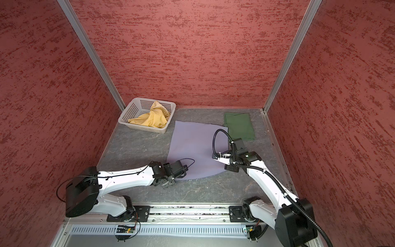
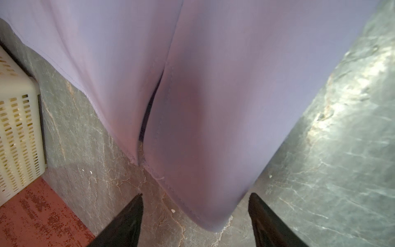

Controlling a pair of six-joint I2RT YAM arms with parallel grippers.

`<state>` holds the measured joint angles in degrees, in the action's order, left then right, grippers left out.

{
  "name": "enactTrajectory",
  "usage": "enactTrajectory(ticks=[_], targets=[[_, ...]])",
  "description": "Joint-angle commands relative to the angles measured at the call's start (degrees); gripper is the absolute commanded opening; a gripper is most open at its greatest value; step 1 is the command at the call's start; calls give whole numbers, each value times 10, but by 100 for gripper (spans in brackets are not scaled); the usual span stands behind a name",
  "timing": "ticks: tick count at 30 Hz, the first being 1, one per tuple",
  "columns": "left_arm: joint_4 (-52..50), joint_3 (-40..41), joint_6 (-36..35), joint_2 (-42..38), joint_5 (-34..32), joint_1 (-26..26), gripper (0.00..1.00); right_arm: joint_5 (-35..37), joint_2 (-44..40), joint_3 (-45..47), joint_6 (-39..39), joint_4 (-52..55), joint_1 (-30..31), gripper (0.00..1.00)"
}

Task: Fold and stack skirts
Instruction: Fold the skirt at the center of the table.

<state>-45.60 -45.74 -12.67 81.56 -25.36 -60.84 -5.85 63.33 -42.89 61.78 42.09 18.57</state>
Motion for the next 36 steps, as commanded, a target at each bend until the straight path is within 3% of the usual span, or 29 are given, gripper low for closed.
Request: enactTrajectory(ticks=[1, 4, 8, 16, 18, 24, 26, 31, 36], targets=[[7, 6, 2, 4, 13, -8, 77, -16, 3, 2, 10, 4, 5, 59], [20, 10, -2, 13, 23, -14, 73, -17, 6, 2, 13, 5, 5, 59], [25, 7, -2, 38, 20, -16, 49, -11, 11, 1, 18, 6, 5, 59], [35, 11, -2, 74, 18, -11, 49, -10, 9, -5, 22, 15, 5, 59], [39, 12, -2, 80, 22, -8, 44, -11, 7, -4, 24, 14, 4, 59], [48, 10, -4, 93, 18, 4, 8, -9, 6, -1, 34, 8, 5, 59], [47, 8, -5, 93, 13, 7, 1, -9, 7, -3, 39, 8, 5, 59], [36, -10, 11, 69, -11, 33, 0, 8, 0, -13, 53, 21, 6, 59], [43, -21, 17, 8, 7, 76, 0, 7, -26, -7, 96, 49, 10, 59]])
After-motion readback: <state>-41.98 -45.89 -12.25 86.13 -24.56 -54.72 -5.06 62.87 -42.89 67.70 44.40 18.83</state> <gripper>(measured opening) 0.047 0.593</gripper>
